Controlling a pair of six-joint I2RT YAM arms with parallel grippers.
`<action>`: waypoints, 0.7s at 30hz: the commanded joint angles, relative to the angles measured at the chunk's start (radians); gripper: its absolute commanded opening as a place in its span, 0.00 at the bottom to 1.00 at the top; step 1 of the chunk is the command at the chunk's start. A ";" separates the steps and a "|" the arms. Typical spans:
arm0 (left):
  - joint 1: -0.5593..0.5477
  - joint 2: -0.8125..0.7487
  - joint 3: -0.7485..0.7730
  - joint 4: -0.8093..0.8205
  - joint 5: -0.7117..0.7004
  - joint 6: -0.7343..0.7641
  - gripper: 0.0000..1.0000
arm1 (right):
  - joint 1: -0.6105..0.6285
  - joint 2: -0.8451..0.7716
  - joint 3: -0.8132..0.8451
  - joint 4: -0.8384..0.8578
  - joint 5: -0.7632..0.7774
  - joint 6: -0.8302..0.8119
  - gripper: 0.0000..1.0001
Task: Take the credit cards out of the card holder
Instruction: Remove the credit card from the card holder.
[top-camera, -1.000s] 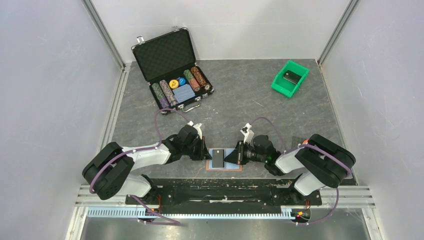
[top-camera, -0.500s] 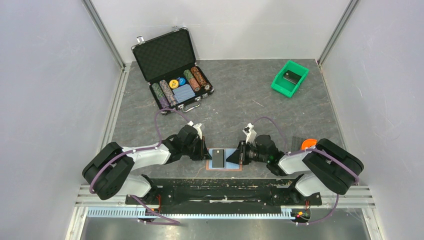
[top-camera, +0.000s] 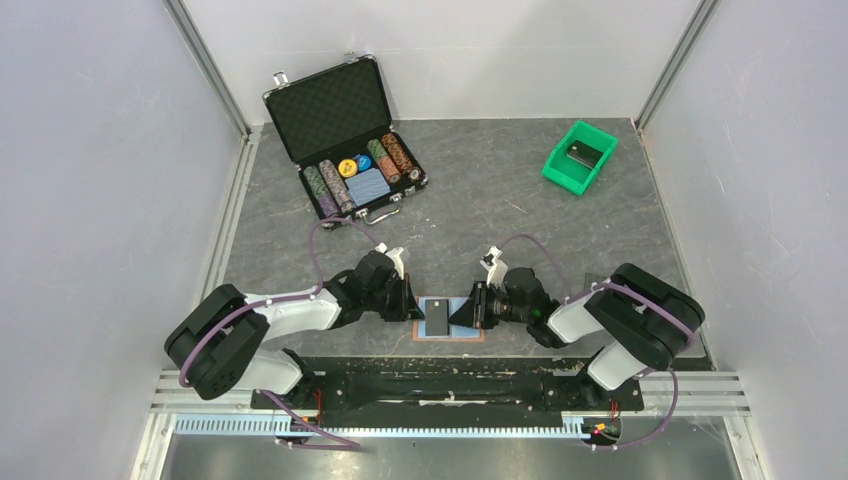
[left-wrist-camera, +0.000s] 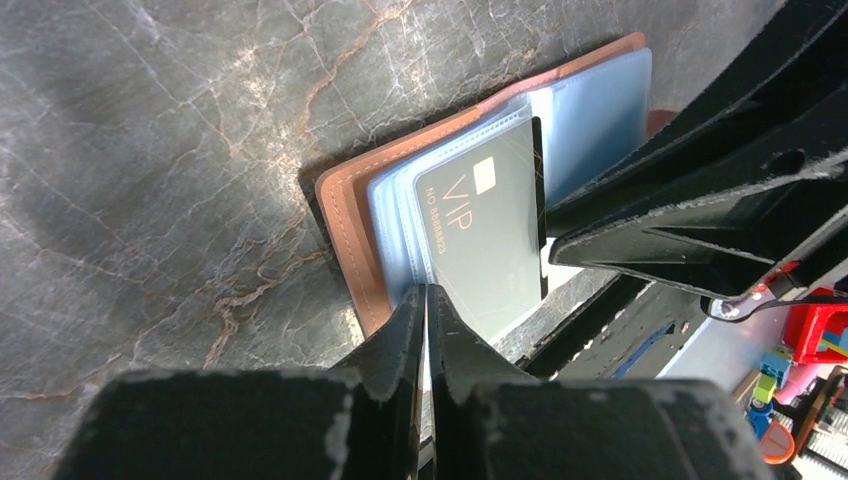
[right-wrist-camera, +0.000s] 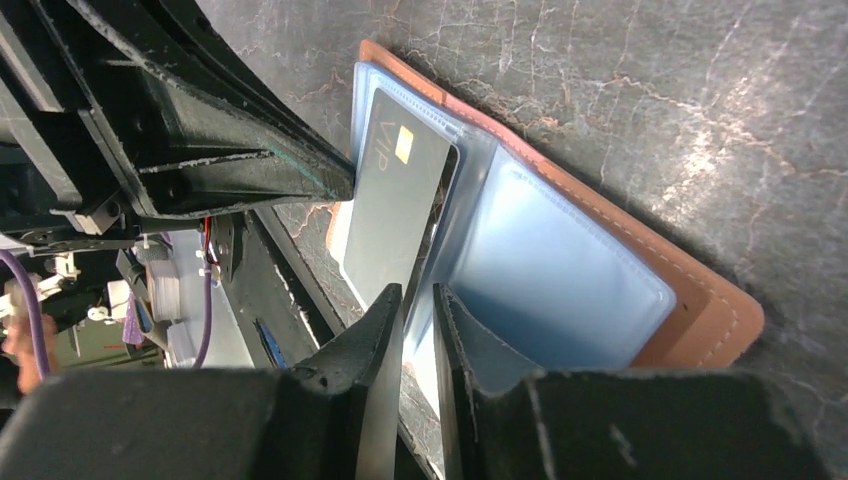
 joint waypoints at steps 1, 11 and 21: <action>-0.002 0.021 -0.041 -0.006 0.019 -0.004 0.10 | 0.003 0.056 0.031 0.106 -0.033 0.031 0.20; -0.002 0.028 -0.054 0.004 0.022 -0.011 0.10 | 0.007 0.056 0.013 0.136 -0.023 0.039 0.00; -0.002 0.021 -0.053 -0.047 -0.011 0.004 0.11 | -0.011 0.028 -0.029 0.162 -0.049 0.044 0.00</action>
